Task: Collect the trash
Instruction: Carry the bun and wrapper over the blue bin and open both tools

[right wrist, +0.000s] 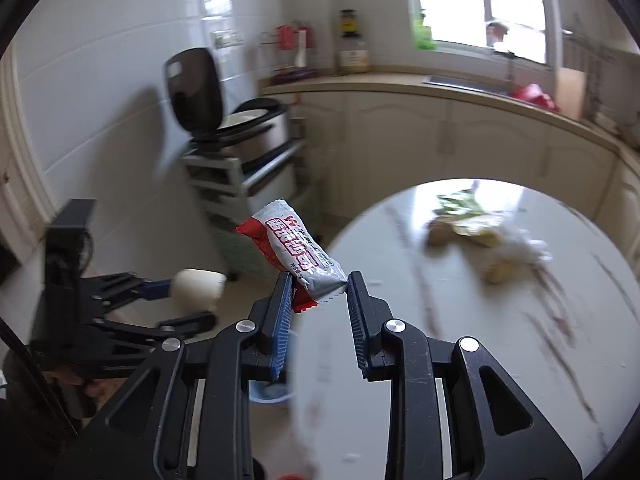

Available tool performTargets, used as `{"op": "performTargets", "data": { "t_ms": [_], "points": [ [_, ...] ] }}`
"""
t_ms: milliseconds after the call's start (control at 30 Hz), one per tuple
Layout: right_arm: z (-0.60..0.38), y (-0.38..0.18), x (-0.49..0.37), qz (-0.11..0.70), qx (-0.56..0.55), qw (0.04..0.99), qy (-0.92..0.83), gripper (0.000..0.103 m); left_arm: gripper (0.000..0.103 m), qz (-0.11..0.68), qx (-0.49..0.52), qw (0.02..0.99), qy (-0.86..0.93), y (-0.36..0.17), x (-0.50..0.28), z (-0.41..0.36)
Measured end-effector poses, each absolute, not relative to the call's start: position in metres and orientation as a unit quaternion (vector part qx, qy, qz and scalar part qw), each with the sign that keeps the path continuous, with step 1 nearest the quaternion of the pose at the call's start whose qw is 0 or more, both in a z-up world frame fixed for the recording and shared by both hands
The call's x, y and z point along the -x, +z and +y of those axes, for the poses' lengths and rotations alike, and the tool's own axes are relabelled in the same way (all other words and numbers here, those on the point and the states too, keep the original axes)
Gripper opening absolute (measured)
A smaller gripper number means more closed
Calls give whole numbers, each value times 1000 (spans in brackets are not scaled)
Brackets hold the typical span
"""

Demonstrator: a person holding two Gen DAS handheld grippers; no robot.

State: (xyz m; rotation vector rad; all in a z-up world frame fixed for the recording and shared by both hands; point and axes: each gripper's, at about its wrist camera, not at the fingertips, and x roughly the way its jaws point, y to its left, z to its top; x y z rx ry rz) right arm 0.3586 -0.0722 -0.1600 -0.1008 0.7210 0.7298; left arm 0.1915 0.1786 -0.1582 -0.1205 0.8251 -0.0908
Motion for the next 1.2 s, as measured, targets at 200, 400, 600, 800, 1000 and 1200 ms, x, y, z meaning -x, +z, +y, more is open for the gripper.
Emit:
{"op": "performTargets", "data": {
  "t_ms": [200, 400, 600, 800, 1000, 1200],
  "points": [
    [0, -192, -350, 357, 31, 852, 382, 26, 56, 431, 67, 900, 16, -188, -177, 225],
    [45, -235, -355, 395, 36, 841, 369, 26, 60, 455, 91, 885, 32, -209, -182, 254],
    [74, -269, -370, 426, 48, 831, 355, 26, 69, 458, 100, 882, 41, -209, -185, 268],
    [95, -294, -383, 448, 44, 818, 358, 26, 73, 452, 98, 885, 58, -208, -194, 273],
    [104, -304, -390, 456, 30, 813, 361, 32, 74, 449, 95, 886, 67, -204, -188, 273],
    [91, -287, -385, 443, 8, 820, 363, 44, 74, 439, 86, 892, 66, -189, -180, 265]
  ]
}}
